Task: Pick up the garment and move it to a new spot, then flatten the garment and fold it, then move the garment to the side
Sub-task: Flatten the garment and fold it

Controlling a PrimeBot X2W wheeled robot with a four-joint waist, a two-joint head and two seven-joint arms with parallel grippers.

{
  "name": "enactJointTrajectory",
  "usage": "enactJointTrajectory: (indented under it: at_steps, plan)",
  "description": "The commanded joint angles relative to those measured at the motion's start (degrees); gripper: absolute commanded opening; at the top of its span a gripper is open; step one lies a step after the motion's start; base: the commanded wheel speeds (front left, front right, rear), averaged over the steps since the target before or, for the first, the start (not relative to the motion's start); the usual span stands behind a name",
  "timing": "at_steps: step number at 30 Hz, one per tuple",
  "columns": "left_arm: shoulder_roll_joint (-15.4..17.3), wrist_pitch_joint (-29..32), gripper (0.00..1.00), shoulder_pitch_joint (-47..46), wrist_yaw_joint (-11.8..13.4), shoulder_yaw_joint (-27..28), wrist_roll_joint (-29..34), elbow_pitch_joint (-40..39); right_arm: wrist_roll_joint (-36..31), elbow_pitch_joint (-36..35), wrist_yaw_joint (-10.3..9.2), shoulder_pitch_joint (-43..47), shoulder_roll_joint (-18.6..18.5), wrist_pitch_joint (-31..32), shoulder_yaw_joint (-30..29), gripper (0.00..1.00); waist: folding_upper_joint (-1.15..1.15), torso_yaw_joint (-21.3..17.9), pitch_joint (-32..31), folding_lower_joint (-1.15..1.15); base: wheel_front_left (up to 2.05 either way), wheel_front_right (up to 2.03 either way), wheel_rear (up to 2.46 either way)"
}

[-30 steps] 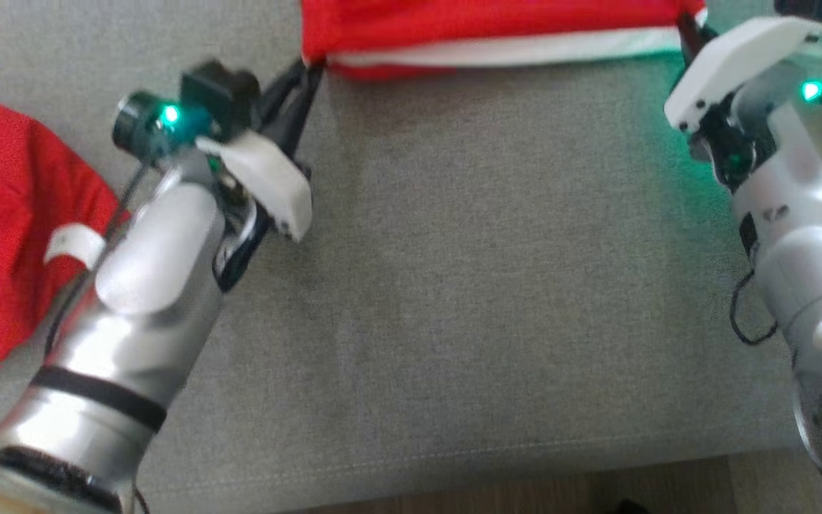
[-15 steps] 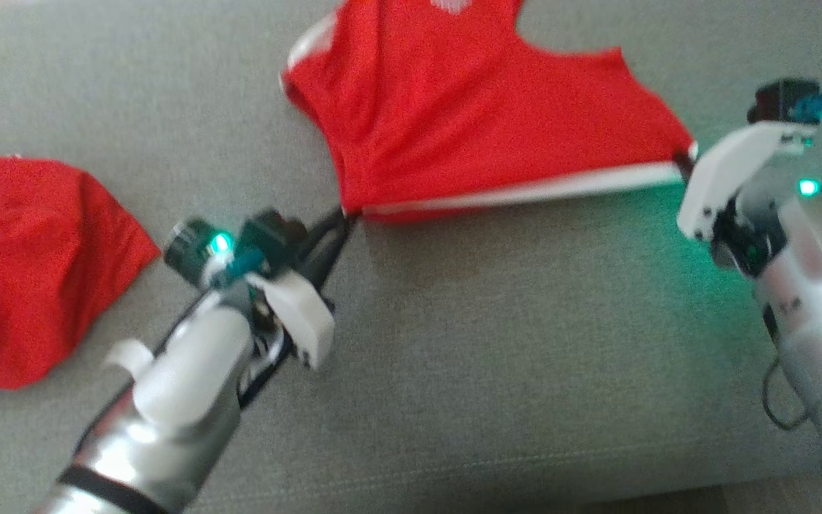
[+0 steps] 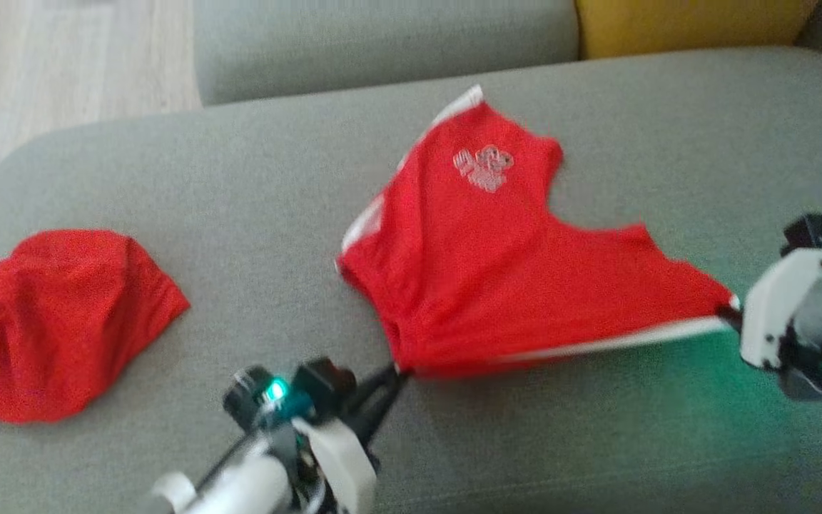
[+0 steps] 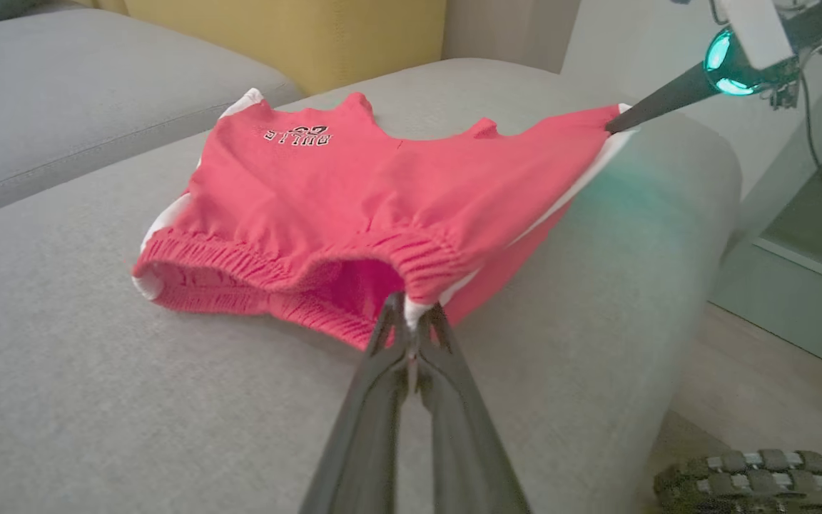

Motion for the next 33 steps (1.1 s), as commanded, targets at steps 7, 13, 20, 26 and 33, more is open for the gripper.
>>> enactJointTrajectory:
  at_steps: [7,13,20,26,33]
  plan:
    - [3.1,4.7,0.0,5.2,3.4,-0.3,-0.9,-13.1,1.3,-14.0,0.37,9.6,-7.3,10.4,-6.4,0.0,0.0,0.3,-2.7,0.01,0.0,0.0,0.0]
    - [3.3,6.0,0.0,6.3,5.1,0.1,-1.8,-17.4,-1.5,-24.3,0.37,13.6,-6.8,16.6,-15.2,0.0,0.0,1.2,-2.1,0.01,0.0,0.0,0.0]
    - [2.6,6.1,0.0,3.6,6.0,2.0,-2.3,-18.5,-7.0,-32.8,0.37,12.7,-2.7,21.9,-22.7,0.0,0.0,3.4,0.9,0.01,0.0,0.0,0.0]
    - [1.3,5.8,0.0,0.1,5.5,2.7,-2.6,-17.4,-12.4,-37.3,0.37,6.9,1.1,26.7,-26.3,0.0,0.0,6.8,5.0,0.01,0.0,0.0,0.0]
    - [-1.6,4.8,0.0,-5.5,3.8,2.9,-2.7,-14.3,-19.1,-34.2,0.37,-4.7,3.1,28.6,-26.5,0.0,0.0,12.1,11.0,0.01,0.0,0.0,0.0]
